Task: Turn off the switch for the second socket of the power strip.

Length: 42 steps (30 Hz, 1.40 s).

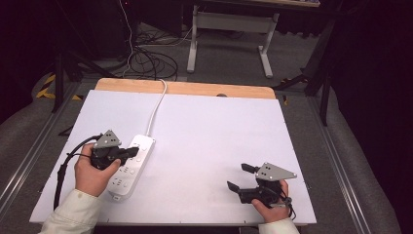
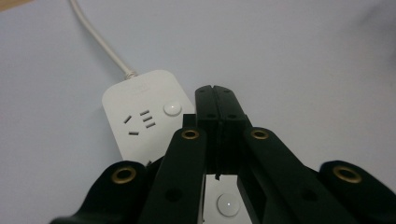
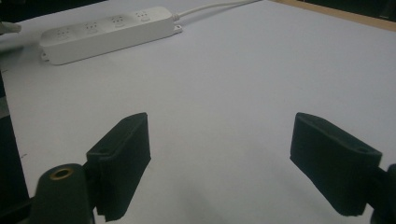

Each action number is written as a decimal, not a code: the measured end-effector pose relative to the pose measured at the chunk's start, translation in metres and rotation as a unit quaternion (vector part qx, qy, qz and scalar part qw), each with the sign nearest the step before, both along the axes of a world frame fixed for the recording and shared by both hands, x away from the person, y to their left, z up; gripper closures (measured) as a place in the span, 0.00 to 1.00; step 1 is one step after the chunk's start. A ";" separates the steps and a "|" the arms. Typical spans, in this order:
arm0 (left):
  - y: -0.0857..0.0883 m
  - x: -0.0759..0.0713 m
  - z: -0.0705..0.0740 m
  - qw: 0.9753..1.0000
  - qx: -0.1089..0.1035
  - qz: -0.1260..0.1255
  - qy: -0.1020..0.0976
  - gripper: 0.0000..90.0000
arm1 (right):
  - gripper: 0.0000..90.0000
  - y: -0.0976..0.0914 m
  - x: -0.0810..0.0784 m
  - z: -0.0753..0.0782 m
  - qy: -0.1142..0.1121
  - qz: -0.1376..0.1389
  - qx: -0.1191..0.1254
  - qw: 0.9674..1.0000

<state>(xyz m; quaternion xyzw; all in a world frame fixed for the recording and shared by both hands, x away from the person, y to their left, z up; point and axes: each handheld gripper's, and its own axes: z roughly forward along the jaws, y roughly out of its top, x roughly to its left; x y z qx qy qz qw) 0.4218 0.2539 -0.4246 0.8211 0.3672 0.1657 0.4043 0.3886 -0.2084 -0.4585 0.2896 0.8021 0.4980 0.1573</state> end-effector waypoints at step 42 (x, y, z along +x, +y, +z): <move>0.046 -0.051 0.019 0.994 -0.062 0.007 -0.088 0.11 | 0.22 -0.002 -0.001 0.001 -0.005 0.001 0.007 1.000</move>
